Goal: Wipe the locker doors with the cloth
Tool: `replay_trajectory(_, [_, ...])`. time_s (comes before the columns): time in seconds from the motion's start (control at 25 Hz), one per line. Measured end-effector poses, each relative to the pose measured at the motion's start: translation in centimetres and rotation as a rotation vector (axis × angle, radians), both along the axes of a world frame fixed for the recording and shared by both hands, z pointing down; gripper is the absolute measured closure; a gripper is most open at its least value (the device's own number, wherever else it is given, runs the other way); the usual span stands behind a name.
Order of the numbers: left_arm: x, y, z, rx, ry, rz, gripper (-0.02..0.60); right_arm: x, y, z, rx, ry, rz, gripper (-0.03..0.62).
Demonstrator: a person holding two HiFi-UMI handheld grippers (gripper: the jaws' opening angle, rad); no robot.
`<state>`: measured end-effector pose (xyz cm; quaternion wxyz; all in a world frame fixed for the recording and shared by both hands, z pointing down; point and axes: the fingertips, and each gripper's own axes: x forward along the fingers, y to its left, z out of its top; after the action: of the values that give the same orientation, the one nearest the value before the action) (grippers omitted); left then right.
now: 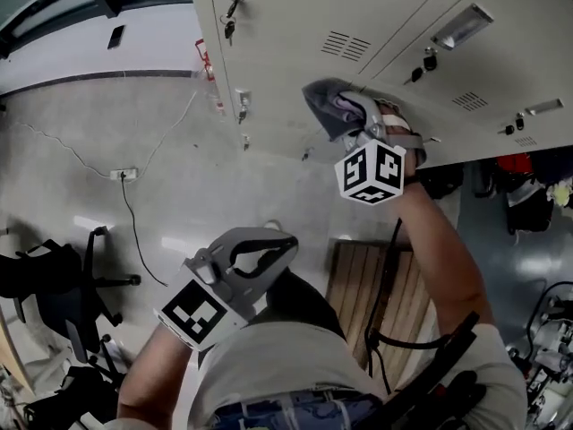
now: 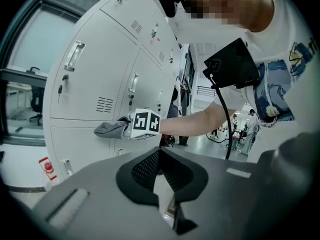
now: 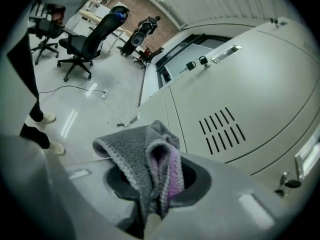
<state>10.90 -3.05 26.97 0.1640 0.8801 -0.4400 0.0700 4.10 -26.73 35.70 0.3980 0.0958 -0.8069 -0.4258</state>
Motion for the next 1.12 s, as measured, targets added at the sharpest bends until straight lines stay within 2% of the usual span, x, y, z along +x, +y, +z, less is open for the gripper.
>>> replay_trajectory(0.2, [-0.1, -2.0, 2.0, -0.019, -0.016, 0.031, 0.577, -1.0, -2.1, 2.4, 0.032, 0.034, 0.001, 0.505])
replay_trajectory(0.68, [-0.9, -4.6, 5.7, -0.026, -0.017, 0.092, 0.577, -2.4, -2.5, 11.5, -0.044, 0.138, 0.053, 0.505])
replay_trajectory(1.12, [-3.5, -6.8, 6.5, -0.03, -0.005, 0.068, 0.578, -2.9, -2.2, 20.3, -0.114, 0.268, 0.101, 0.507])
